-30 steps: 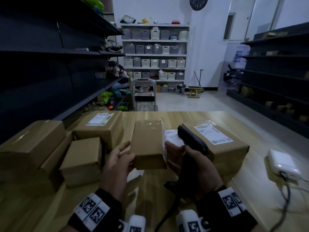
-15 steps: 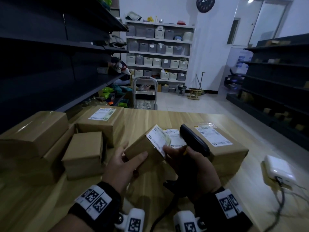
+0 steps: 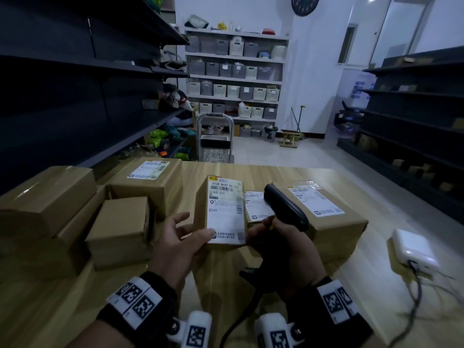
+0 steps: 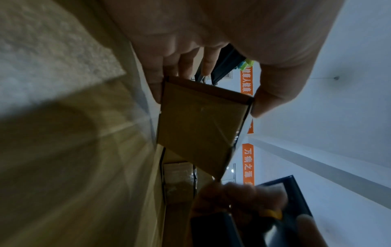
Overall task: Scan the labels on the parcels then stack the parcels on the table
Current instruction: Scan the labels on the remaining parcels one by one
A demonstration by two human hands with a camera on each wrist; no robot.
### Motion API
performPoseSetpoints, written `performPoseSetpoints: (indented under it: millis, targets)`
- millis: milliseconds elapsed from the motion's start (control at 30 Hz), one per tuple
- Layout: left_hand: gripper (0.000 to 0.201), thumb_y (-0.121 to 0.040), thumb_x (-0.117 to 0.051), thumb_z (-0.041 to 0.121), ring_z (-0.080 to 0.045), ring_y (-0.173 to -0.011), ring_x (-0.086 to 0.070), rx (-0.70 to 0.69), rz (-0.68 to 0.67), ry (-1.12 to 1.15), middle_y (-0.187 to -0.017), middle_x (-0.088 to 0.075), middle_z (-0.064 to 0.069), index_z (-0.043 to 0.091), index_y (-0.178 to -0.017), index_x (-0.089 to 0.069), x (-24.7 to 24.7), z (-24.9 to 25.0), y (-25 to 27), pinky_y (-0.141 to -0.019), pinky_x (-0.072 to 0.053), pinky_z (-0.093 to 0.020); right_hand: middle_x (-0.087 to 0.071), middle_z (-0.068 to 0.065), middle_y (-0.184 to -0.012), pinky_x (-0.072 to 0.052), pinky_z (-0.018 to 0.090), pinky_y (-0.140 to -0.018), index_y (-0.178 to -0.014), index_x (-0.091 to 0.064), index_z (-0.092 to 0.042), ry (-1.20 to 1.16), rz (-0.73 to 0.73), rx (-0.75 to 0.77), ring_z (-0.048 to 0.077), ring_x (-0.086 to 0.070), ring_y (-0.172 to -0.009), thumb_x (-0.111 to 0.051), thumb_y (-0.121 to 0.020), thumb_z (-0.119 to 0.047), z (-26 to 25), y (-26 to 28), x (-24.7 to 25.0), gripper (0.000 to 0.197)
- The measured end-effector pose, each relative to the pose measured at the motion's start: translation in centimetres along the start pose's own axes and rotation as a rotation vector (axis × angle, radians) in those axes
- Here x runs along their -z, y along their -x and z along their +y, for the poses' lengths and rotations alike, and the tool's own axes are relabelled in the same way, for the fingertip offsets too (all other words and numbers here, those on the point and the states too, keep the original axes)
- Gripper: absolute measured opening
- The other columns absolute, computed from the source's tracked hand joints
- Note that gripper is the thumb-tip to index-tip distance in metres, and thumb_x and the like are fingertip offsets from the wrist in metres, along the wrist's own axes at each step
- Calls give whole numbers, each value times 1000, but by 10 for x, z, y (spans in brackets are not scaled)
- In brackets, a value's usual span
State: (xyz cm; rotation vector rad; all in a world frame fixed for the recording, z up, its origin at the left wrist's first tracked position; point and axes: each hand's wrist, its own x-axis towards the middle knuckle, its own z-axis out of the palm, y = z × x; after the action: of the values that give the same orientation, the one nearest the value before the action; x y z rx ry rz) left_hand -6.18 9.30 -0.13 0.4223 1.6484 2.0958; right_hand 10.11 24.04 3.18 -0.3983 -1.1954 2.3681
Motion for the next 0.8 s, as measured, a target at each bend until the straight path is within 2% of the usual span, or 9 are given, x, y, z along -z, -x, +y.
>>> performPoseSetpoints:
  millis: [33, 100, 200, 267, 367, 433, 567, 700, 800]
  targets:
    - [106, -50, -99, 36, -31, -110, -78, -9, 7, -14, -128, -73, -8, 26, -145, -55, 1, -1, -3, -81, -67, -45, -70, 19, -89, -57, 57, -72, -96, -67, -8, 34, 27, 24, 36, -73, -89, -88, -72, -34, 0, -1, 1, 41]
    - [111, -42, -96, 41, -32, -114, -77, -20, 35, -31, -131, -72, -7, 28, -144, -54, 2, -2, -9, -92, -66, -53, -58, 16, -72, -55, 49, -64, -90, -63, -6, 73, 75, 45, 33, -62, -65, -83, -74, -32, 1, -4, 0, 36]
    - [108, -41, -98, 37, -35, -115, -77, -5, 76, 40, -134, -72, -12, 27, -140, -55, 5, -5, -19, -97, -64, -57, -47, 15, -64, -45, 37, -51, -82, -59, -6, 63, 92, 36, 29, -50, -48, -75, -78, -28, 3, -4, -4, 27]
    - [105, -39, -98, 36, -35, -118, -75, -23, 97, 59, -135, -71, -13, 27, -136, -58, 7, -6, -23, -98, -63, -55, -45, 15, -62, -41, 35, -50, -76, -59, -7, 74, 73, 20, 27, -46, -46, -75, -79, -25, 5, -4, -5, 24]
    - [105, -39, -94, 45, -26, -126, -68, -98, 105, -37, -138, -68, -2, 29, -136, -60, 9, -3, -20, -105, -60, -55, -40, 15, -61, -34, 35, -51, -74, -57, -8, 103, 64, 10, 25, -42, -44, -74, -82, -18, 7, -3, -5, 22]
    - [105, -40, -93, 45, -23, -126, -68, -123, 112, -41, -136, -69, 1, 28, -137, -60, 9, -1, -18, -106, -59, -54, -38, 15, -60, -30, 35, -51, -71, -53, -7, 107, 79, 12, 24, -39, -44, -73, -82, -17, 8, -3, -4, 25]
    - [101, -44, -95, 45, -23, -128, -66, -130, 103, -72, -138, -68, 1, 30, -137, -59, 7, 1, -16, -107, -58, -54, -36, 14, -60, -29, 35, -50, -66, -49, -8, 110, 69, 28, 23, -37, -44, -72, -77, -19, 7, -2, -3, 27]
    - [81, -74, -98, 19, -24, -129, -66, -111, 96, -91, -142, -66, -1, 26, -144, -58, 9, -3, -17, -105, -59, -53, -34, 14, -60, -29, 35, -49, -66, -48, -7, 131, 31, 50, 23, -38, -41, -70, -78, -16, 7, 1, -5, 27]
    - [79, -77, -96, 14, -22, -126, -67, -91, 90, -86, -135, -68, 5, 26, -144, -57, 8, -5, -18, -103, -59, -53, -33, 14, -59, -29, 34, -49, -67, -48, -7, 119, 11, 63, 23, -38, -41, -70, -77, -15, 7, 2, -5, 25]
